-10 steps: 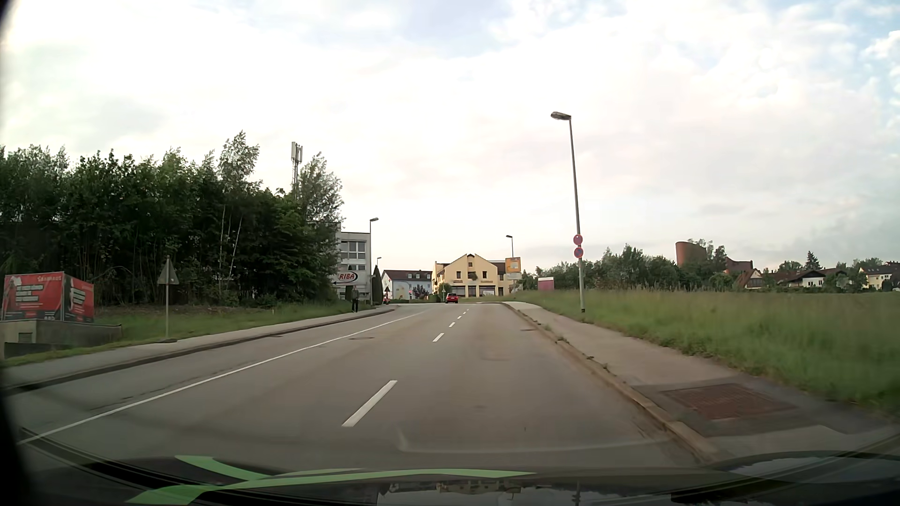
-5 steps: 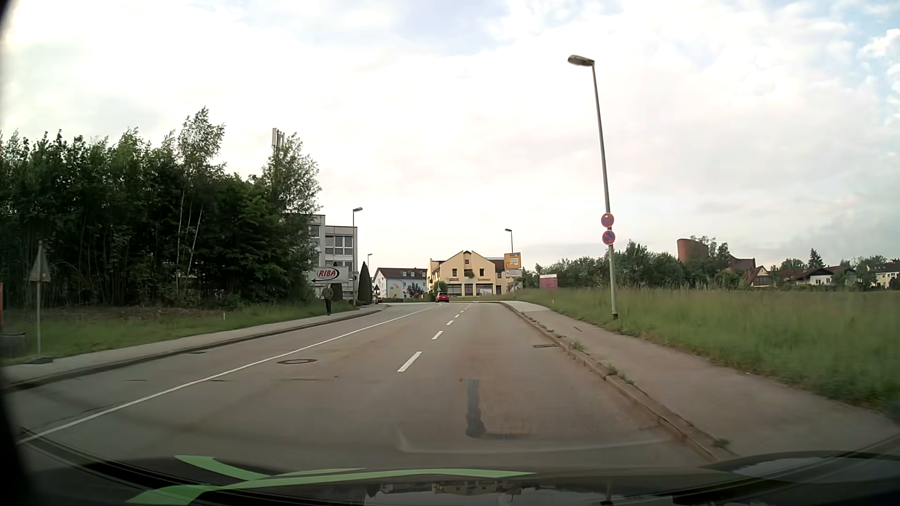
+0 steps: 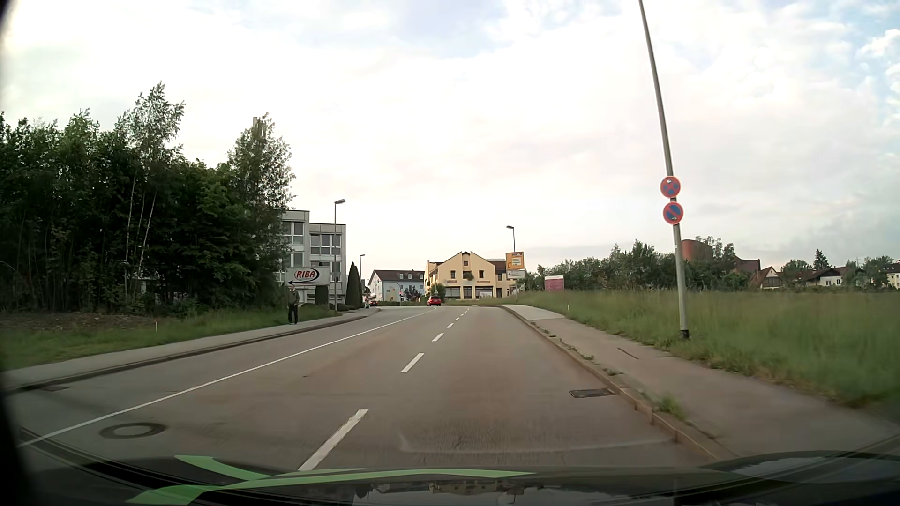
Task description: Follow the waypoints while adhering to traffic rules and regulations
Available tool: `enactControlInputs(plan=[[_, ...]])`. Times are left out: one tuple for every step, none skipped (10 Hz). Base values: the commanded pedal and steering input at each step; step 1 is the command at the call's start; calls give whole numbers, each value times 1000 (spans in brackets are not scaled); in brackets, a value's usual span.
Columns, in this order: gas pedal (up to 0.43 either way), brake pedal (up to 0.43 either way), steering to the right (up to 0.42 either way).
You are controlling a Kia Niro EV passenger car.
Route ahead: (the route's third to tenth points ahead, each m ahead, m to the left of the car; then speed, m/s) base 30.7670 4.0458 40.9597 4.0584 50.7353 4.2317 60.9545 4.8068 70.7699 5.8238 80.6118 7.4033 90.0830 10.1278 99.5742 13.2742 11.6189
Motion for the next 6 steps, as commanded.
enactControlInputs(plan=[[150, 0, -4], [138, 0, -4], [118, 0, -4], [118, 0, -4], [118, 0, -4], [118, 0, -4]])
